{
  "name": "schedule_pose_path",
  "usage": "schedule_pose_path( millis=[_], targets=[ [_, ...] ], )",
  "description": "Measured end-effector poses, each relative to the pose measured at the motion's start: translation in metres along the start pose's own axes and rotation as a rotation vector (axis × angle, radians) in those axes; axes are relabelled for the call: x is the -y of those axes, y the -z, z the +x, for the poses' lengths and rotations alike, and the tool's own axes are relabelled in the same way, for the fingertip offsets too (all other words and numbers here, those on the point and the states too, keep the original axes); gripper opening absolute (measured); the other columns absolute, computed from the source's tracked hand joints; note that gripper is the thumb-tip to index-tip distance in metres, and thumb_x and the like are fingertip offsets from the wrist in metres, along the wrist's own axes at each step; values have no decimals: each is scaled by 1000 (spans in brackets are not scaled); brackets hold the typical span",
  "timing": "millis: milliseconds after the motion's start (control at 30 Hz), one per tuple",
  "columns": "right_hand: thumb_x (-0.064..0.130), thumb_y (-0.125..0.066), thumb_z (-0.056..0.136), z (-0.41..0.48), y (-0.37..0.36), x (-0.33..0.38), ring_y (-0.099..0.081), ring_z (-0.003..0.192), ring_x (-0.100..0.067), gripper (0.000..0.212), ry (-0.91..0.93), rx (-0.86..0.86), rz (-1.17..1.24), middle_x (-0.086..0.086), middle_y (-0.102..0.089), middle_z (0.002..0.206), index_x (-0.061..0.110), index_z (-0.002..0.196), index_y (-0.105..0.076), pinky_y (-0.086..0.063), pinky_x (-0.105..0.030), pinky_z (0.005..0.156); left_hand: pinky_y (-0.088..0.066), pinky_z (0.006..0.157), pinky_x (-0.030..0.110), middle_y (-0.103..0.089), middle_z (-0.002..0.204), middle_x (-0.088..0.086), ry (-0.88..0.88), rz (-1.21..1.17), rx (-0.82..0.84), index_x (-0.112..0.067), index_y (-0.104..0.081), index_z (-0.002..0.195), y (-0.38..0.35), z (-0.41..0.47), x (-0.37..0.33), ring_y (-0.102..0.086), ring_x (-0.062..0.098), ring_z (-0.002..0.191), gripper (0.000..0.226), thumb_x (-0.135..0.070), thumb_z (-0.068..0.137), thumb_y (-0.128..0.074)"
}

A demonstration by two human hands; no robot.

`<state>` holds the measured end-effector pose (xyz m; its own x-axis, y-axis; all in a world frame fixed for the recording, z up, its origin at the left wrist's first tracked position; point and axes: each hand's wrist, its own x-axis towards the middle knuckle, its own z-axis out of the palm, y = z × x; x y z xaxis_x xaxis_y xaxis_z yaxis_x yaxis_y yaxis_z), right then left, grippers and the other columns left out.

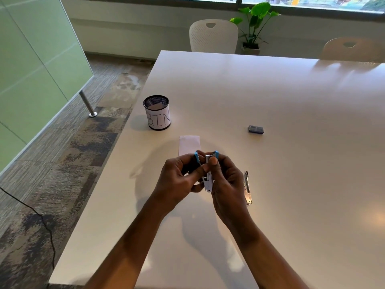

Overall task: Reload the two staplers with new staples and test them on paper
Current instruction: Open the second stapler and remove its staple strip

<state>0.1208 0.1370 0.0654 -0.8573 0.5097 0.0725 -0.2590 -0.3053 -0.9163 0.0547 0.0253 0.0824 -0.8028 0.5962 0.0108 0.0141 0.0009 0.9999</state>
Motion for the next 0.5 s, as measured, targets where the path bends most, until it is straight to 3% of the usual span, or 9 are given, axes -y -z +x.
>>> schedule_pose_path(
  millis=[167, 300, 500],
  targets=[
    [21, -49, 99, -3, -1, 3, -67, 106, -27, 33, 22, -42, 35, -19, -70, 113, -2, 120, -61, -55, -42, 84, -62, 71, 37, -76, 103, 7, 6, -25, -9, -18, -71, 113, -2, 2, -1, -73, 23, 98, 33, -28, 81, -69],
    [28, -46, 96, 0, 1, 10, -63, 123, -25, 41, -57, -62, 173, -10, -71, 124, 0, 125, -54, -58, -49, 91, -62, 66, 32, -78, 93, 1, 43, -124, -78, -20, -72, 99, 2, 5, -1, -75, 22, 92, 16, -21, 83, -68],
    [31, -44, 98, 4, 8, 16, -64, 122, -27, 40, -73, -10, 58, -7, -70, 125, 5, 126, -54, -59, -46, 90, -62, 71, 35, -77, 99, 5, 26, -180, -42, -15, -70, 106, 2, 4, 1, -74, 23, 98, 26, -19, 81, -69]
  ],
)
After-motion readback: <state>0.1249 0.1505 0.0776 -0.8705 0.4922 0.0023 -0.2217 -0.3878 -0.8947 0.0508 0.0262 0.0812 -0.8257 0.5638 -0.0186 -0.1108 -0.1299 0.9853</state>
